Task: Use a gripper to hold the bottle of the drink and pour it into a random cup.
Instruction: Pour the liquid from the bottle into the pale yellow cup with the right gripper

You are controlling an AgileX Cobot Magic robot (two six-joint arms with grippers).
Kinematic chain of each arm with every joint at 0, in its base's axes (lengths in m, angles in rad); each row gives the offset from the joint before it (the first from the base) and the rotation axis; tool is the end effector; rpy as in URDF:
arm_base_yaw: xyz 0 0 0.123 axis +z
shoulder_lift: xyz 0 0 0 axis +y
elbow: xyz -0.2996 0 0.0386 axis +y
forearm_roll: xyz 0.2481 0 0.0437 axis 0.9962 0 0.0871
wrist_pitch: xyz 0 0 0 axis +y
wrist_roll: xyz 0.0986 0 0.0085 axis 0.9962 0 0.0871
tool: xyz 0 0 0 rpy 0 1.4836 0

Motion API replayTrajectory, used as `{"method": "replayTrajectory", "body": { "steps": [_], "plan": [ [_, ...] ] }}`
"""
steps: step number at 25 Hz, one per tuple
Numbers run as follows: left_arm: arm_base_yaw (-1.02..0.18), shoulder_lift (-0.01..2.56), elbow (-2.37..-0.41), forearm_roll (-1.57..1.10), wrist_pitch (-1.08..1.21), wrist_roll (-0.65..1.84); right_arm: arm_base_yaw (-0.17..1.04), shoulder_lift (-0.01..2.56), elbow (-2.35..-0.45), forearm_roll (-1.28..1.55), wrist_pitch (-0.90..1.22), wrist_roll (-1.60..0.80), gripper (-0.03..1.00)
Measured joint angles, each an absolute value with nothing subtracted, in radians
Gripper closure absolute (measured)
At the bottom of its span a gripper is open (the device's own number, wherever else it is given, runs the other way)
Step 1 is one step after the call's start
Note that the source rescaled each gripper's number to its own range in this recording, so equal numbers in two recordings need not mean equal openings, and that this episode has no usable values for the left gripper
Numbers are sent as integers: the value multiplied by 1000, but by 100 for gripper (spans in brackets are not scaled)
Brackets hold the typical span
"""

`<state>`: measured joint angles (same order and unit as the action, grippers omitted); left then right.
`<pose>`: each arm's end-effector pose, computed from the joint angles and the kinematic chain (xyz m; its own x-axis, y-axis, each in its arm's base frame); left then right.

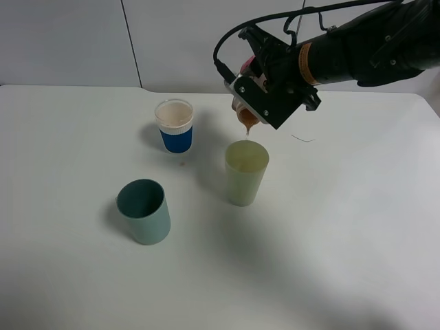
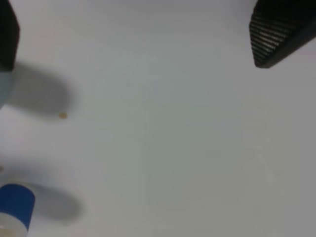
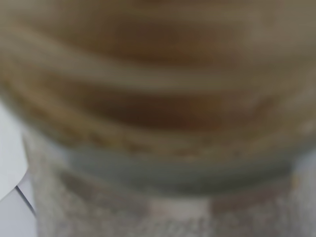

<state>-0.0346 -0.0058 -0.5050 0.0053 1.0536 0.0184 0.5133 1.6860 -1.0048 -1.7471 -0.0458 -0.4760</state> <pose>-0.0159 0.0010 0.2756 -0.4390 0.0362 -0.8978 0.0397 0.9990 0.0209 0.3241 0.1877 0.2379 0.7150 -0.5081 0.4801 -0.0745 -0.7383 -0.6704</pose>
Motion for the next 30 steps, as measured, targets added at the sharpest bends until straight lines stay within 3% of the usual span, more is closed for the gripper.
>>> {"method": "replayTrajectory", "body": {
  "steps": [30],
  "plan": [
    [-35,-6,-505,5,1054,18,515,1686,-1005,-1747,-32,-509,97]
  ]
}}
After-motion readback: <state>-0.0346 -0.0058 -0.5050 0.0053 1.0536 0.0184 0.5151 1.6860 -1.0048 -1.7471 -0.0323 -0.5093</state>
